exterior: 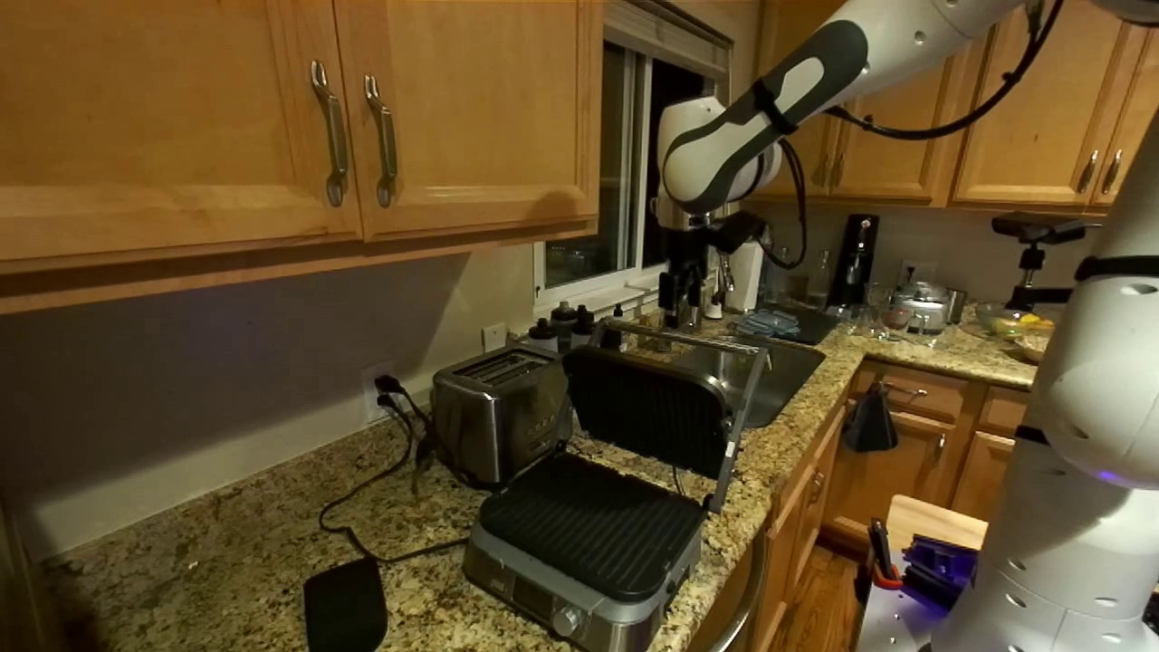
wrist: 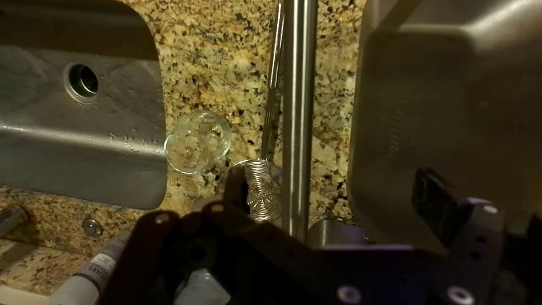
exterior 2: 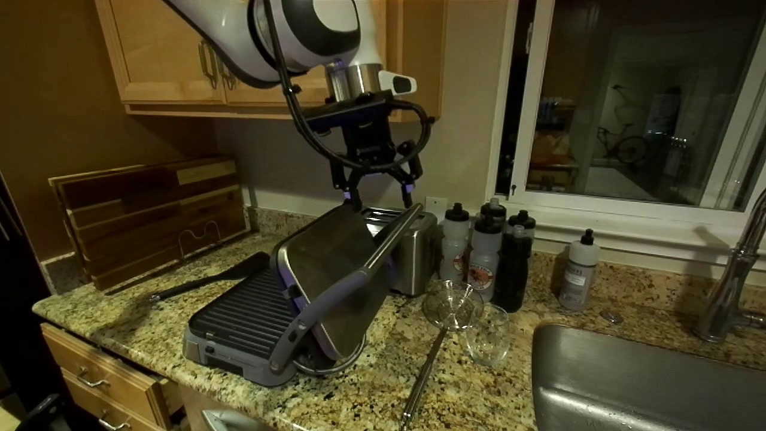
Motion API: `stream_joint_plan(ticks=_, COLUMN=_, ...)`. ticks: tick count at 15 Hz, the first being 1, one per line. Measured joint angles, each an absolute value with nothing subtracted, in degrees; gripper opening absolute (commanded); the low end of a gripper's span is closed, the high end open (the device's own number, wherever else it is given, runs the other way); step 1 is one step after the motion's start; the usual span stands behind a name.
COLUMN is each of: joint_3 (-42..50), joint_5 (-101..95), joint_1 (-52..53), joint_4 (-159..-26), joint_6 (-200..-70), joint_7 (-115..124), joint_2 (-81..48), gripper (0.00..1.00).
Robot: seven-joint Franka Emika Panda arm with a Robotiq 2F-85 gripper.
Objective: Close the griddle
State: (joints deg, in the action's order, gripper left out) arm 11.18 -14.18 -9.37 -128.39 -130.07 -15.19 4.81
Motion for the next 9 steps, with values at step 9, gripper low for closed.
stream_joint_plan(ticks=9, joint_3=11.92, joint_5=-3.88, joint_1=-11.04, joint_4=-120.95, joint_6=-130.97, joint_7=-22.98, joint_2=-6.81, gripper=1.00)
